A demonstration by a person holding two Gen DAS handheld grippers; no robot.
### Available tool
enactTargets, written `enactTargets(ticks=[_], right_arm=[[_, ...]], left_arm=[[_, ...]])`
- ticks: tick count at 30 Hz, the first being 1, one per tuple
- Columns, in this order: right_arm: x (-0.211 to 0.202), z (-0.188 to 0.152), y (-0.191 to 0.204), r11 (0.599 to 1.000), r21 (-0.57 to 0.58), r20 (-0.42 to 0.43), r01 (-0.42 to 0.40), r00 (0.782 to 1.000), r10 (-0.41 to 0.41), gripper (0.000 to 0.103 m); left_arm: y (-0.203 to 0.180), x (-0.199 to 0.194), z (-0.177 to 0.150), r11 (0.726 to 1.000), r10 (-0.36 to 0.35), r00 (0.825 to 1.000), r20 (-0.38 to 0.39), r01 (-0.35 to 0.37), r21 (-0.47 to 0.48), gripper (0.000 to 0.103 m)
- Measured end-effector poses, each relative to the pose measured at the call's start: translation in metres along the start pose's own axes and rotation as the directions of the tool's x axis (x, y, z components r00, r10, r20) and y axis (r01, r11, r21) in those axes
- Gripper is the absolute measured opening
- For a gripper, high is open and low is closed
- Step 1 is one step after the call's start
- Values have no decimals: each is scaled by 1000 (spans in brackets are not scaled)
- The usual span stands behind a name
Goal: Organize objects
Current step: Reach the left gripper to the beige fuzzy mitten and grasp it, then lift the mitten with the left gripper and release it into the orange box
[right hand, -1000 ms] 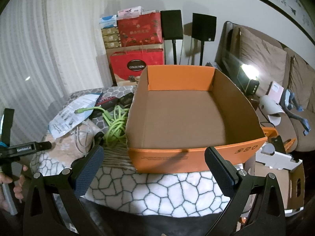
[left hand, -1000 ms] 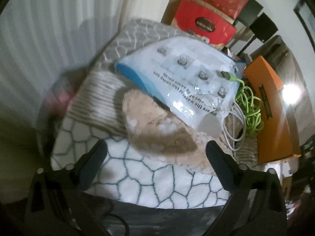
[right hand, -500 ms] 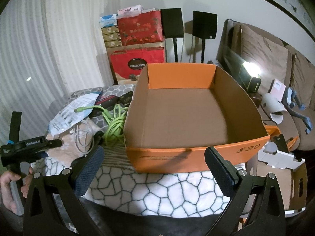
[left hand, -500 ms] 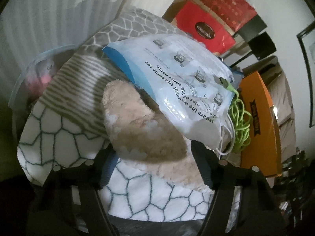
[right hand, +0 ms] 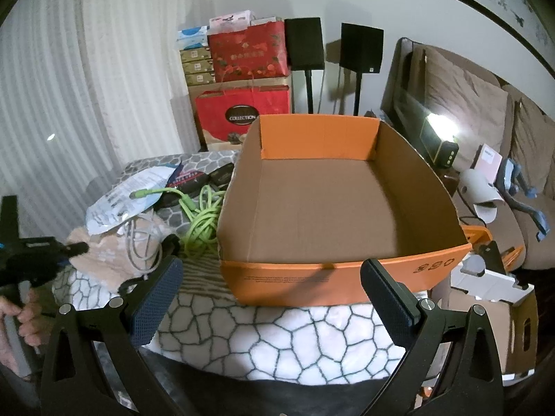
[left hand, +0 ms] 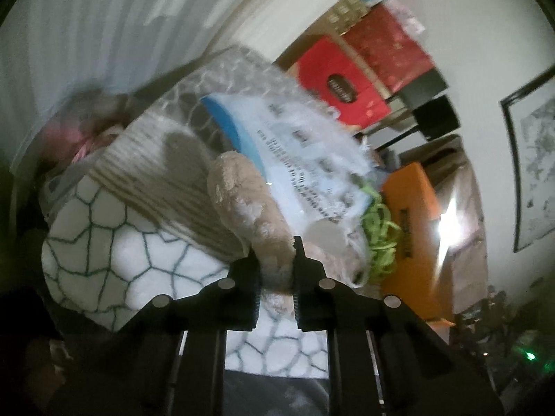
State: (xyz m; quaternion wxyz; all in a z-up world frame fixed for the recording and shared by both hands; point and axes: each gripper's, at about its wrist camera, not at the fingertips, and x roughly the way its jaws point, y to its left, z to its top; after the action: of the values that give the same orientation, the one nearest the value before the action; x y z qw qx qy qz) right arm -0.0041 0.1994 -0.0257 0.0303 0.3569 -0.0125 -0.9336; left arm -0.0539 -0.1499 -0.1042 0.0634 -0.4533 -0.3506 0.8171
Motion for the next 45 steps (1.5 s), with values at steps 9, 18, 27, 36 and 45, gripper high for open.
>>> enactTargets(ticks=[9,18,27,36,45], right_arm=[[-1,1,-2,1000,-1,2,-1,1000,1,103],[-3,0,-1,1000,-9,7,-3,1000,3,103],[-6,2,-5,1000,3,13,1,1000,-1,103],[-16,5,-22,999,31,30,14,999,-15,103],[-22,6,-48,997,74,27,32,999,-34,103]], left_arm=[[-39,-65,6,988,-116,987,109,103,118,12],[-73,-93,13,968,-179,971,159,145,204,12],[-128,-90,14,932,-252,961,110,211,295,12],[-201,-56,12,892,-267,964,20,239,385,12],[-267,-11,7,859,-226,973,-54,225,459,12]])
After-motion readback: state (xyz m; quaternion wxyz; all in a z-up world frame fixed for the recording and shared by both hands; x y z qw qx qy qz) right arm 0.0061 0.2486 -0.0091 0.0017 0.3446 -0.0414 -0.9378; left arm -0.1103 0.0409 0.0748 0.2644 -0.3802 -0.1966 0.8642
